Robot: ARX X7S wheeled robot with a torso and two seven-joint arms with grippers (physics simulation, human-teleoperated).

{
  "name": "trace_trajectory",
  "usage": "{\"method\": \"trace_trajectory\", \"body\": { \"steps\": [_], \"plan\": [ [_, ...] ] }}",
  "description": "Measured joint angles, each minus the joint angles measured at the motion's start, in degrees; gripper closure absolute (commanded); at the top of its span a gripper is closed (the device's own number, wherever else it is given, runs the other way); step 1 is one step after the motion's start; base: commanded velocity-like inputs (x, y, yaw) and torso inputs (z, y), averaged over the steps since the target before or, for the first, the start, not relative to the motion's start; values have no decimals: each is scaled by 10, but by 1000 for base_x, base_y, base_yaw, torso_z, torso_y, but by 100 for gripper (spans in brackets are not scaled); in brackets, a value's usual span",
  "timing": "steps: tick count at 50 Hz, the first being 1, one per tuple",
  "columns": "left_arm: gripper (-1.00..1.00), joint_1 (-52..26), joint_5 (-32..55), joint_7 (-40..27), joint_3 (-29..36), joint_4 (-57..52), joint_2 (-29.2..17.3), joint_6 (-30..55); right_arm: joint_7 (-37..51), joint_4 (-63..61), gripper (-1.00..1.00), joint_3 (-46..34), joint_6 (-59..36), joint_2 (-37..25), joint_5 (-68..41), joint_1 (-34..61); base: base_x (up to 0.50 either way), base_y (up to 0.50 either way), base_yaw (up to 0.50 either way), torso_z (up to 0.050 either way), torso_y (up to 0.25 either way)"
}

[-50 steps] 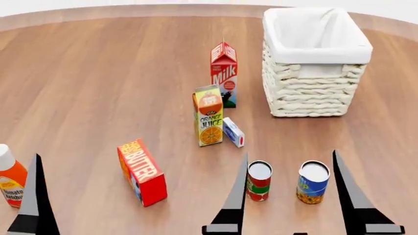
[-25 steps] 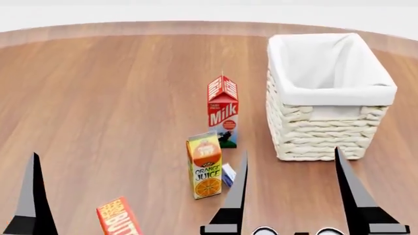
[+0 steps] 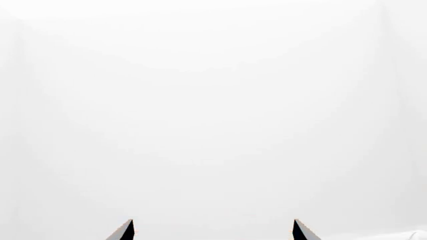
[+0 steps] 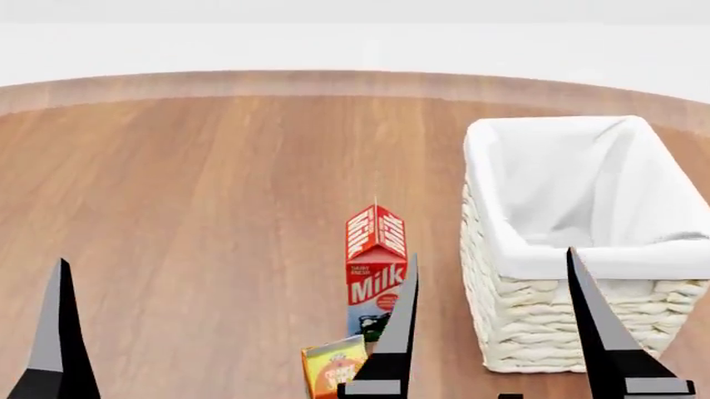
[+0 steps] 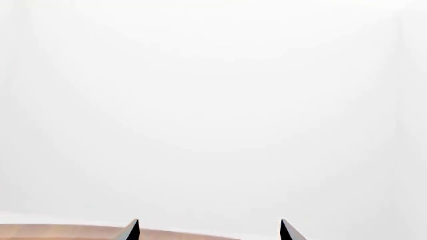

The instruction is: Pick up the alphabet soup and the tomato sauce, and put them in the basket.

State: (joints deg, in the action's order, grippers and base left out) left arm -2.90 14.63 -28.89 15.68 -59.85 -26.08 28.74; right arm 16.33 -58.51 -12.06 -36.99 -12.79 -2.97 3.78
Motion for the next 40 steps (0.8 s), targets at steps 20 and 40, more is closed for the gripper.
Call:
{"method": "trace_trajectory", "body": {
  "steps": [20,40],
  "plan": [
    [-100,-30,54,-91,46,2,-76,-27,4,-1,-100,6,20,-1,-43,-4,242,-150,0,0,1],
    [-100,-64,93,-162,98,3,-133,-53,13,-7,-100,24,35,-10,-94,-6,-16,-500,0,0,0]
  ]
}}
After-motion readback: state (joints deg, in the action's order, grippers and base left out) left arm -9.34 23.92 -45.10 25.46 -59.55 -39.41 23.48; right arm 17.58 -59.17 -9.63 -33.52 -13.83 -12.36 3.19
